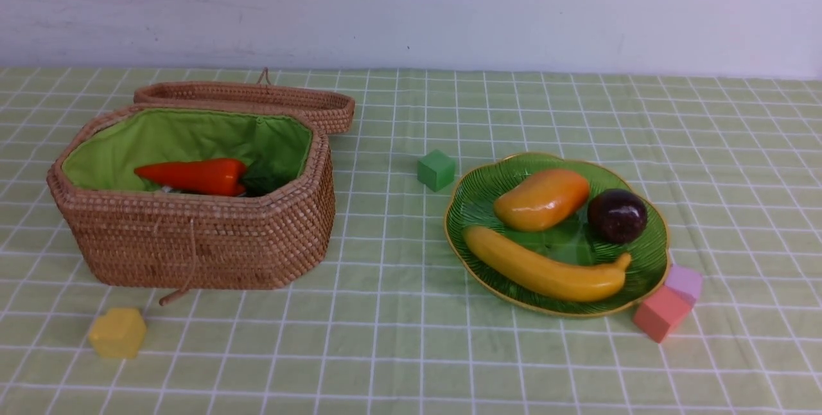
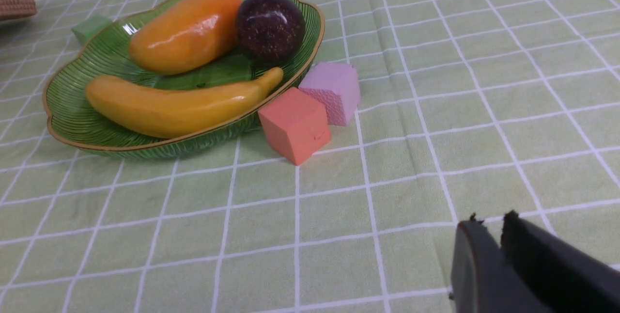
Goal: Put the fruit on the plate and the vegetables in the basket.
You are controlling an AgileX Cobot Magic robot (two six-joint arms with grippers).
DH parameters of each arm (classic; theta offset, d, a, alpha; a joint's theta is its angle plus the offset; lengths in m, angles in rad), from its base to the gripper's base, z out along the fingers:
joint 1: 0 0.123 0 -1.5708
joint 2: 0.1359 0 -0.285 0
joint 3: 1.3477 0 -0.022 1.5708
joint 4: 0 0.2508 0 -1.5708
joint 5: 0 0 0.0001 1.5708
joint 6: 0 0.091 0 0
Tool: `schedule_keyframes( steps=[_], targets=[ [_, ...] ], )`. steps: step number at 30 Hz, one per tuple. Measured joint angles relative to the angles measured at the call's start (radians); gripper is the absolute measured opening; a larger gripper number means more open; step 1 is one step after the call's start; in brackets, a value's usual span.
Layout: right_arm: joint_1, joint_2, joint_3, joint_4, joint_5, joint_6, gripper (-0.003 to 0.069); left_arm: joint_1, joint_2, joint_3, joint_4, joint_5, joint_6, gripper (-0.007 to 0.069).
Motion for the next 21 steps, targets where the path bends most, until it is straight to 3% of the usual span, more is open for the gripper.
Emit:
schedule_keyframes(
  steps=[21],
  targets=[
    [0.0, 0.0, 0.0, 0.0, 0.0, 0.0, 0.0107, 0.0, 0.0, 0.0, 0.0, 0.0, -0.001, -0.001]
  ],
)
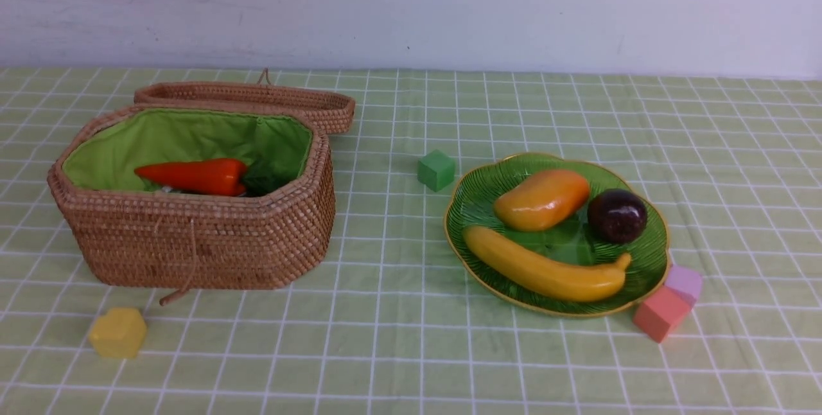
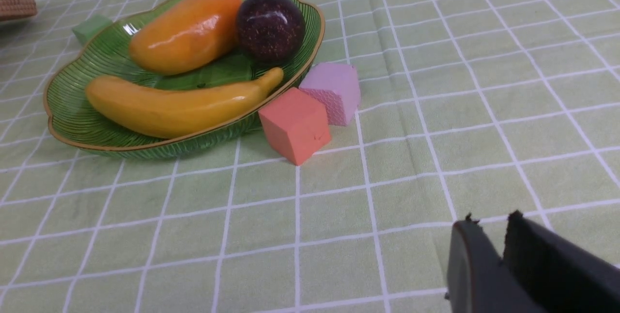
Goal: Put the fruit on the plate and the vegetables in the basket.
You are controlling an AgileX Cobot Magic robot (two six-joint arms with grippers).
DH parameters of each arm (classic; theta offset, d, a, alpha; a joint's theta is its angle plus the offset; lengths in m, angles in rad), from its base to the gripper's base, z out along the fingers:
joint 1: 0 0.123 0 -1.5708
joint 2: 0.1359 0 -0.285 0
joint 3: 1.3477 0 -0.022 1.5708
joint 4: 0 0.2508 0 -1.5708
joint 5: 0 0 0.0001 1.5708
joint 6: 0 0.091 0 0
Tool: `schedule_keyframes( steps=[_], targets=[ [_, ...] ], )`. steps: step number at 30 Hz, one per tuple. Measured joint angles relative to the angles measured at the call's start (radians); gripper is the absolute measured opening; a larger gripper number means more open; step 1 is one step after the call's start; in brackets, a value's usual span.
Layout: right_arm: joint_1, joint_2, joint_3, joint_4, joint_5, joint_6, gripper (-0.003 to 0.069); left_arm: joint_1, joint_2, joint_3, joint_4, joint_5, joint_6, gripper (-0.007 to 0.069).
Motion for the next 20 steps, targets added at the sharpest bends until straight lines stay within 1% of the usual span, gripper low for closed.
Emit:
schedule_keyframes(
  steps=[20],
  targets=[
    [0.0, 0.0, 0.0, 0.0, 0.0, 0.0, 0.0132, 0.0, 0.0, 0.0, 0.0, 0.0, 0.0, -0.0003]
  ],
)
